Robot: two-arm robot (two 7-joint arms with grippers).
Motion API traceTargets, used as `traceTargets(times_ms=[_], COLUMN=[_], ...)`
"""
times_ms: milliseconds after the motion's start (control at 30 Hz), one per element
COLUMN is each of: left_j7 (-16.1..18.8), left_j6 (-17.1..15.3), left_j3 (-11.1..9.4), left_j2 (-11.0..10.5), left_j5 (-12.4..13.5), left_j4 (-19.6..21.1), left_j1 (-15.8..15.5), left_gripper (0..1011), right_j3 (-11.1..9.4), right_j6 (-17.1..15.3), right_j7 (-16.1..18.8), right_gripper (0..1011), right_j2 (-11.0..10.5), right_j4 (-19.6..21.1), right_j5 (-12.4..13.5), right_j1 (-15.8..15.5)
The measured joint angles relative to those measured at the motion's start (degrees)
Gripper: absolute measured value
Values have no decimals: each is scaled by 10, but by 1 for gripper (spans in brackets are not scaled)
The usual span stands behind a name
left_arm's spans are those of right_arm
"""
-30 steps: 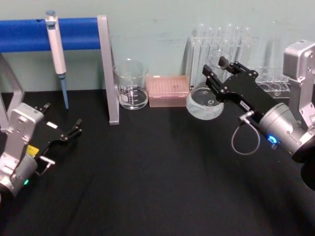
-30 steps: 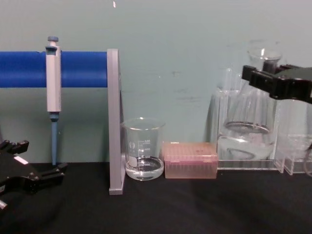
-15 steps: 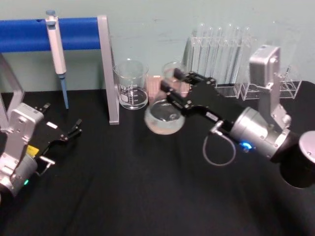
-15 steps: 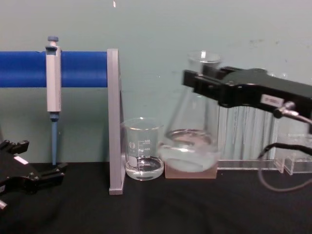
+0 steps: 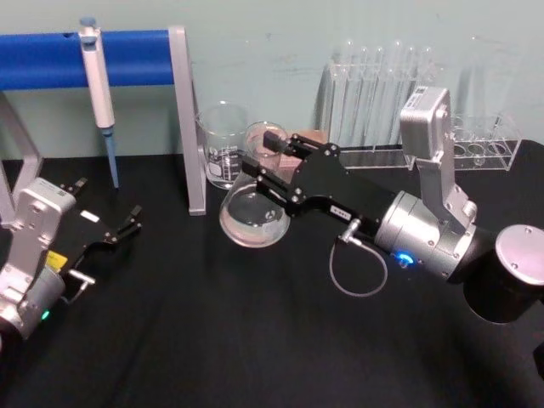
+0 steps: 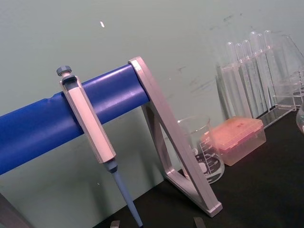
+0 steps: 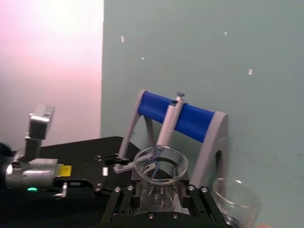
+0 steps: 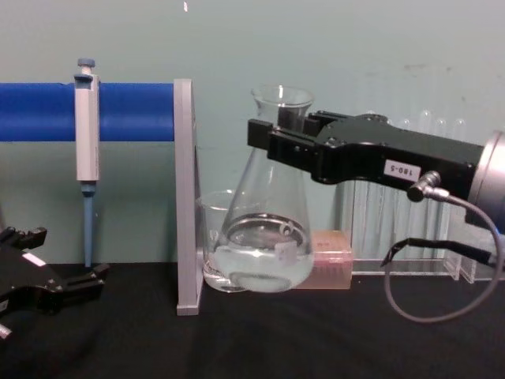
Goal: Grasp the erlenmeyer flask with one hand, shake it three times, then place it back.
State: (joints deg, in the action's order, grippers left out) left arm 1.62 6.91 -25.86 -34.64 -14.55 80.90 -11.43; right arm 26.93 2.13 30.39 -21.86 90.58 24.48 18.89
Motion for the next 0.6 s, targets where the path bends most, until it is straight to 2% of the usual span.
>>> traceTargets(times_ms=[233,467,600], left_j7=[0,0,0], left_j6=[0,0,0], left_j3=[0,0,0], left_j2=[0,0,0], left_j5=[0,0,0], left_j4=[0,0,0], left_j1=[0,0,0], left_gripper=[1001,1001,1001], right_j3=[-17,-57,-87], right_j6=[5,4,0], right_j7=[-42,-87,-115], right_gripper=[456,453,456], right_j2=[-3,-9,-11], right_j4=[4,14,19], right_j5=[-14,-24,-31], right_j1=[-12,-36,-52])
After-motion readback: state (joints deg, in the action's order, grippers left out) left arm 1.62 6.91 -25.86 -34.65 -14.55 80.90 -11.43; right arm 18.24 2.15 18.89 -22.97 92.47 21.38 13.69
